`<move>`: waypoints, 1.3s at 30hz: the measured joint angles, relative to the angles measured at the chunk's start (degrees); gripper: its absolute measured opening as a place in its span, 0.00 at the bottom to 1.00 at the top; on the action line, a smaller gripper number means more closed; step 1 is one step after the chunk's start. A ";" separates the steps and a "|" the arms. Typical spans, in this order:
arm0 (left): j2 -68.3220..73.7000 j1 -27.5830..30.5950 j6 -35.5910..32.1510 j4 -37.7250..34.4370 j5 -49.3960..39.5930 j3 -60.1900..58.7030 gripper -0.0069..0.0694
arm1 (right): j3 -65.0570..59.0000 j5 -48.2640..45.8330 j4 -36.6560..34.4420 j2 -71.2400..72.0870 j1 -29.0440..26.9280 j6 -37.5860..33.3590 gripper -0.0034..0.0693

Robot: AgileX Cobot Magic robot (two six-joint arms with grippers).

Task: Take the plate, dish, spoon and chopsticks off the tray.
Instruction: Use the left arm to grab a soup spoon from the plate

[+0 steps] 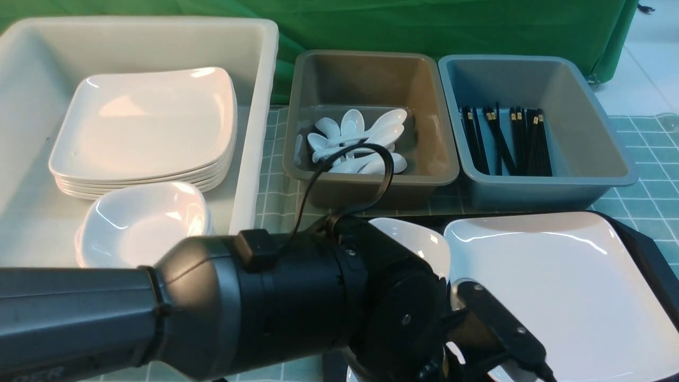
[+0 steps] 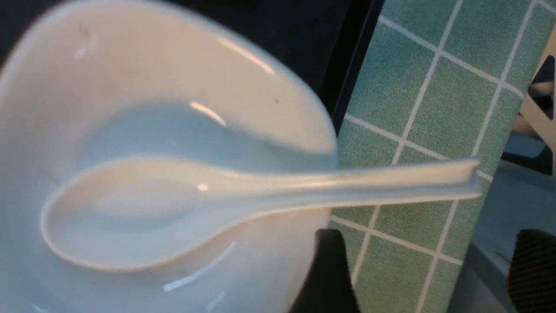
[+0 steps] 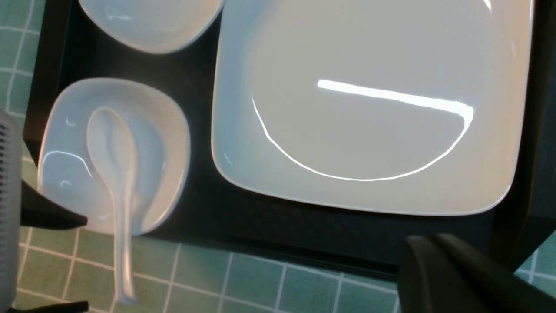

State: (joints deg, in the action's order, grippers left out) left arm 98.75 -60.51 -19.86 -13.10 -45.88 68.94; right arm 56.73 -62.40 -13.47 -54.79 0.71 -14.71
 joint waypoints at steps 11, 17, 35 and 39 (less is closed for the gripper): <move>0.00 0.00 -28.31 -5.32 1.29 0.00 0.84 | 0.00 0.16 0.00 0.00 0.00 0.00 0.07; 0.13 0.00 -35.91 -6.49 1.10 0.00 0.84 | 0.00 0.23 0.00 0.00 0.00 0.00 0.07; 6.48 -2.40 -43.26 -5.29 6.10 0.00 0.84 | 0.00 2.72 -0.05 0.00 0.00 -0.05 0.07; 7.11 -2.40 -43.26 -4.91 7.11 0.00 0.84 | 0.00 2.74 -0.05 0.00 0.00 -0.05 0.07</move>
State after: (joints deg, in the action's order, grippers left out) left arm 105.86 -62.91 -63.12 -18.01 -38.77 68.94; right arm 56.73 -59.66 -13.52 -54.79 0.71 -14.76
